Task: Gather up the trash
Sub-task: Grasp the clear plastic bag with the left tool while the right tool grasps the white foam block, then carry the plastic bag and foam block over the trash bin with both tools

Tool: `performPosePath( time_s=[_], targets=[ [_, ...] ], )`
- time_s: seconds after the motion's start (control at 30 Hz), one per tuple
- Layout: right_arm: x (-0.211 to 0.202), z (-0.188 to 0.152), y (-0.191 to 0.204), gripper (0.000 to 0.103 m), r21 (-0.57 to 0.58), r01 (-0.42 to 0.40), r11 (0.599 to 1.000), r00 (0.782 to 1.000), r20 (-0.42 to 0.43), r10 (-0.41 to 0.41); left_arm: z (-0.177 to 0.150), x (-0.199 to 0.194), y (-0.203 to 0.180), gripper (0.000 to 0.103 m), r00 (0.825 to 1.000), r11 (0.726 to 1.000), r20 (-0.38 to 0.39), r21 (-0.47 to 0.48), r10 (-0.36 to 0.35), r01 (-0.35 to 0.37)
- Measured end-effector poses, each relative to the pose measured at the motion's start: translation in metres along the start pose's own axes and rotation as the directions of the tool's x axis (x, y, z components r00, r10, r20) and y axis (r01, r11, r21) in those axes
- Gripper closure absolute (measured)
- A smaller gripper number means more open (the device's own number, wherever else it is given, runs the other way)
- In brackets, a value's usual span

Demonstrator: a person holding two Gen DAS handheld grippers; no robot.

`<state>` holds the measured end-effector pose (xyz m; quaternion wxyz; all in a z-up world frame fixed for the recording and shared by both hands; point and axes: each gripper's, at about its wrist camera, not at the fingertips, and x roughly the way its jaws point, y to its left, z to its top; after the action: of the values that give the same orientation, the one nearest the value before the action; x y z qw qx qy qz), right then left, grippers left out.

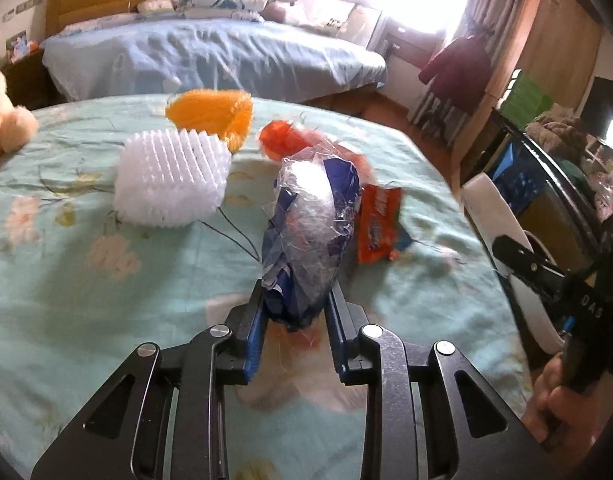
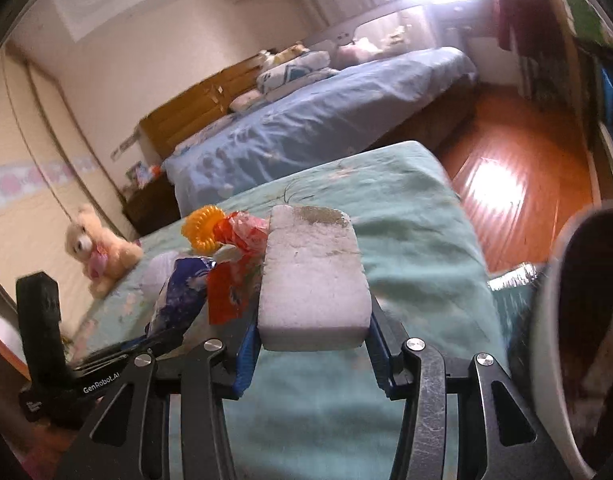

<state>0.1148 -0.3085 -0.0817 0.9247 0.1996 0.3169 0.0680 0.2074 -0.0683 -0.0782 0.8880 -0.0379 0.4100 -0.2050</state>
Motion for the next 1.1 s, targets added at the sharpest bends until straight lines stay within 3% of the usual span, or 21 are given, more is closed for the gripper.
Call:
performPosePath(
  time_s=[0.1, 0.37, 1.1],
  targets=[
    [-0.026, -0.010, -0.005, 0.055, 0.002, 0.018, 1.000, 0.999, 0.028, -0.018, -0.007, -0.015, -0.016, 0.077, 1.000, 0.999, 0.027, 0.036, -0.006, 0.005],
    [-0.072, -0.033, -0.016, 0.055, 0.041, 0.034, 0.999, 0.998, 0.047, -0.036, -0.028, -0.035, -0.062, 0.077, 0.997, 0.991, 0.013, 0.108, -0.081, 0.079],
    [-0.127, -0.060, -0.050, 0.055, 0.103, 0.098, 0.990, 0.990, 0.088, -0.108, -0.050, -0.041, -0.132, 0.077, 0.984, 0.958, -0.032, 0.227, -0.174, 0.176]
  ],
)
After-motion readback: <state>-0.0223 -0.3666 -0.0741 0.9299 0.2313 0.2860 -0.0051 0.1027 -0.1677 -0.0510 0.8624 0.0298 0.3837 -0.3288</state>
